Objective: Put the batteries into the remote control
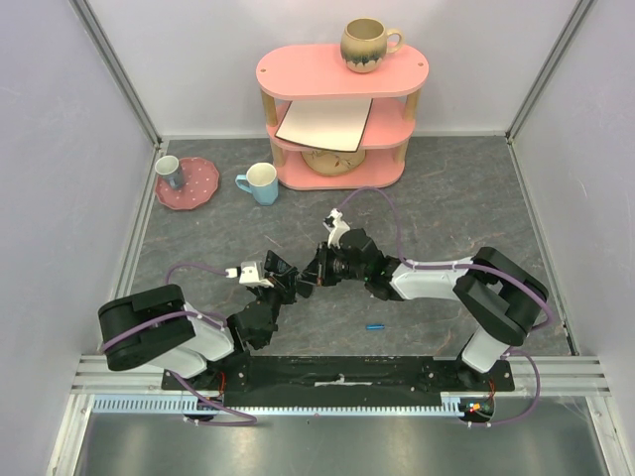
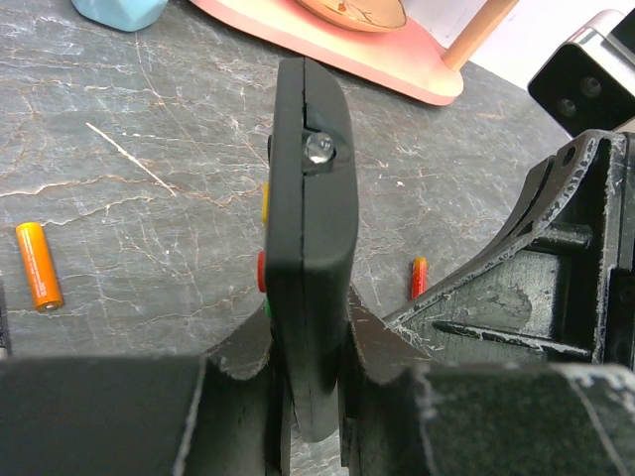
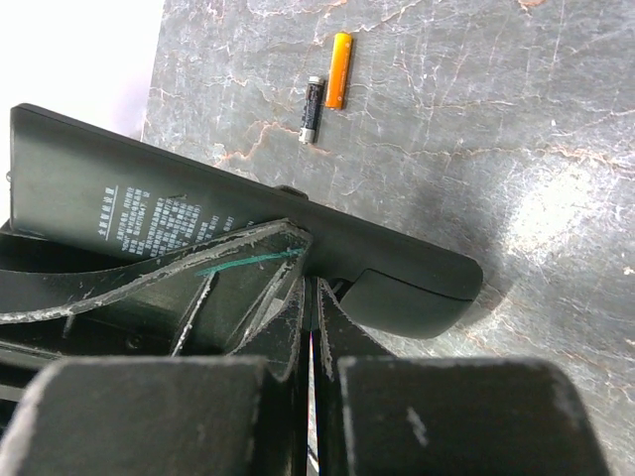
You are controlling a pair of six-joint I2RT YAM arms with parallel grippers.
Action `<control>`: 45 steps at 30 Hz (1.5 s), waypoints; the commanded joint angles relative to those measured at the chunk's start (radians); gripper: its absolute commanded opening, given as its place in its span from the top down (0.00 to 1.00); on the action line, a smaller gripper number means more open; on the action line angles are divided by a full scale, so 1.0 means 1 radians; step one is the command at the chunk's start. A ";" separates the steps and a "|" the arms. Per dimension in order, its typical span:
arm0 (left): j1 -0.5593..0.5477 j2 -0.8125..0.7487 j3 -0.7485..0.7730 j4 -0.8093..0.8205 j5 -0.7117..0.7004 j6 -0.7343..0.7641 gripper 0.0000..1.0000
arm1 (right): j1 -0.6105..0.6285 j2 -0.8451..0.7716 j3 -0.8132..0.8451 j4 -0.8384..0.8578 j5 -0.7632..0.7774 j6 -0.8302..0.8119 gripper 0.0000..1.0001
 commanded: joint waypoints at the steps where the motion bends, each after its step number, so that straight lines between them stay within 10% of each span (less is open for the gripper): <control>1: -0.008 -0.010 0.004 -0.069 -0.064 0.034 0.98 | 0.004 0.001 -0.044 0.072 0.027 0.071 1.00; 45: -0.023 -0.009 0.002 -0.085 -0.084 0.022 0.98 | -0.009 0.060 -0.107 0.241 0.067 0.298 1.00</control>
